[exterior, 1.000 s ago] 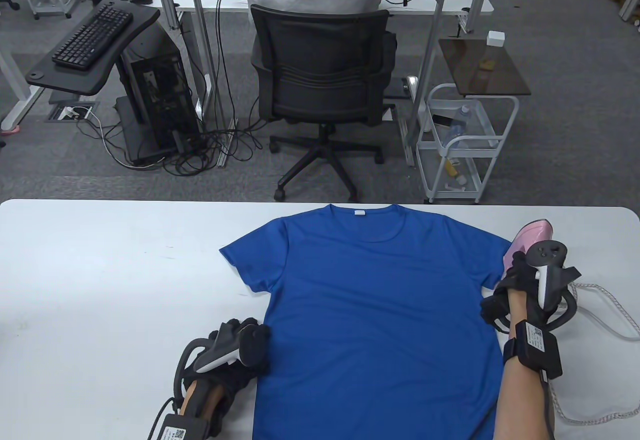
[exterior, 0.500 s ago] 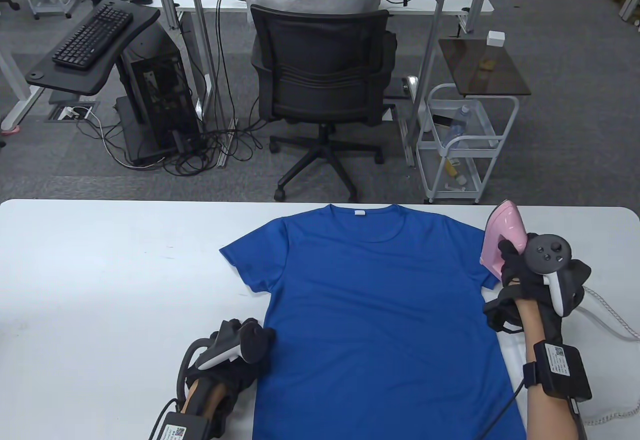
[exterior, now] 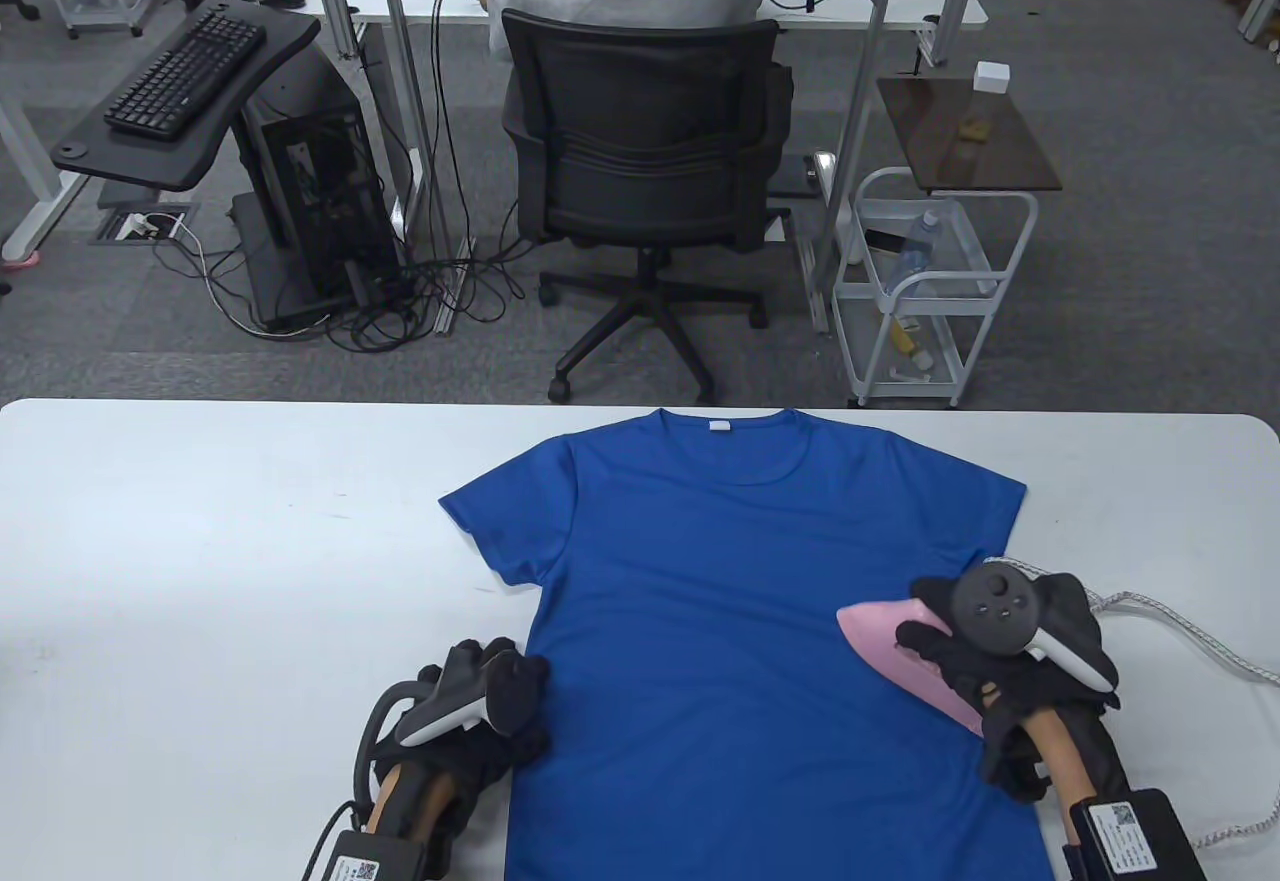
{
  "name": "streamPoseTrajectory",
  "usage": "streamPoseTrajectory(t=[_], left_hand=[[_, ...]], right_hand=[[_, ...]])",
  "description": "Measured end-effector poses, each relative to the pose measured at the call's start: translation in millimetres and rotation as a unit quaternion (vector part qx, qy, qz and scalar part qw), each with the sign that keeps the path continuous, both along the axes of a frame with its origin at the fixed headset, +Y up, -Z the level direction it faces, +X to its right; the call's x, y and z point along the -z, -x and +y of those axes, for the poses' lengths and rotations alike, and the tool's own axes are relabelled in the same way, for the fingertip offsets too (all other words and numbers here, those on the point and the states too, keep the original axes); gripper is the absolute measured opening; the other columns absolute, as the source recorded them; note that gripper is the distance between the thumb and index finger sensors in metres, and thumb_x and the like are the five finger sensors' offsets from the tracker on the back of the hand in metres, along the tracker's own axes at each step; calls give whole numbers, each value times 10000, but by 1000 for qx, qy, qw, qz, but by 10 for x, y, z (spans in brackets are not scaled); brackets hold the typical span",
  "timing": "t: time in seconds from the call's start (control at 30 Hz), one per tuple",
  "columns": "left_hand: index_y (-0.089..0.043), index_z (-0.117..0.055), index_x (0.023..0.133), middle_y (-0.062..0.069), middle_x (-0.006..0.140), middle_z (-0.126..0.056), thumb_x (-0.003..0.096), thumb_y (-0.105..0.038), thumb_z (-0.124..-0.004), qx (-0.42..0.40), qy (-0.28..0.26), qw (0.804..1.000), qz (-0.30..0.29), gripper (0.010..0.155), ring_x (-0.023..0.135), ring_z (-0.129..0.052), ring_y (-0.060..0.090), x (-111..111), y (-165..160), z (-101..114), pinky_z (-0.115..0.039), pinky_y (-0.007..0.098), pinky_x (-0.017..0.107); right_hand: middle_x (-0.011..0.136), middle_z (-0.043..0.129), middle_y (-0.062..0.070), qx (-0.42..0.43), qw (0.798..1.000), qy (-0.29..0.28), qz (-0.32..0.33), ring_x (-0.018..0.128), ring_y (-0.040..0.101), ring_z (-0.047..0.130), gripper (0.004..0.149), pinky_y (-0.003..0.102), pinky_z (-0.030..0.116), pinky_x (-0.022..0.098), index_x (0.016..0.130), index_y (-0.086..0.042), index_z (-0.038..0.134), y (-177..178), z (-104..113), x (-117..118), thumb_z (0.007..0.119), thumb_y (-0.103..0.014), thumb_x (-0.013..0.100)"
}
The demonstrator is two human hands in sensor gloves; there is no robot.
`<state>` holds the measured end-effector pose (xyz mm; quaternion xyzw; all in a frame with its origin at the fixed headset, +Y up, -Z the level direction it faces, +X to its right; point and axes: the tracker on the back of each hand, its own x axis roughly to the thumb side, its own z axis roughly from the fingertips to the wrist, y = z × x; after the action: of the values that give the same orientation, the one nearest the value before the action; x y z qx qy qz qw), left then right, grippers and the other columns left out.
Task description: Iron t-shirt with electric iron on table
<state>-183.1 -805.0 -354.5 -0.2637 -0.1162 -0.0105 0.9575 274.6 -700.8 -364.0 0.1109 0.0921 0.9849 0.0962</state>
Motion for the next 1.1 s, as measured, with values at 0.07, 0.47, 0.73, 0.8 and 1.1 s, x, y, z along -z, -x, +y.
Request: streamPoseTrajectory(t=[0.07, 0.47, 0.73, 0.8, 1.1], left_hand=[[-390, -203, 1107, 30, 1193, -150, 464, -601, -553, 0, 0, 1000, 0, 762, 1115, -197, 394, 1, -1, 2, -315, 627, 769], [-407, -201, 1104, 8, 1192, -149, 462, -606, -552, 6, 2, 1000, 2, 759, 1121, -198, 372, -1, 3, 7, -318, 629, 773], [-406, -199, 1103, 8, 1190, -146, 462, -603, -553, 0, 4, 1000, 4, 758, 1119, -191, 372, 1, 9, 2, -310, 629, 772], [-406, -198, 1104, 6, 1190, -146, 463, -603, -552, 3, 3, 1000, 3, 759, 1120, -192, 370, 2, 10, 3, -311, 628, 772], [-404, -195, 1104, 9, 1190, -140, 462, -600, -550, -1, 3, 1000, 4, 759, 1119, -184, 371, -1, 13, -3, -303, 632, 770]], right_hand=[[854, 794, 183, -25, 1000, 10, 9, 677, 393, 868, 645, 587, 734, 552, 999, -125, 701, 19, -114, -59, 681, -455, 446], [912, 773, 189, -10, 999, 27, 14, 741, 429, 845, 652, 611, 688, 595, 1027, -138, 682, -5, -229, -390, 624, -440, 452], [905, 788, 180, -3, 997, 65, 50, 736, 426, 853, 645, 604, 696, 592, 1021, -143, 695, 0, -199, -711, 643, -445, 453], [902, 794, 178, -4, 995, 77, 63, 734, 423, 859, 642, 603, 701, 591, 1018, -145, 702, 7, -186, -762, 652, -447, 453], [893, 809, 175, 1, 992, 92, 84, 724, 420, 869, 645, 602, 706, 586, 1007, -143, 718, 29, -173, -764, 670, -449, 442]])
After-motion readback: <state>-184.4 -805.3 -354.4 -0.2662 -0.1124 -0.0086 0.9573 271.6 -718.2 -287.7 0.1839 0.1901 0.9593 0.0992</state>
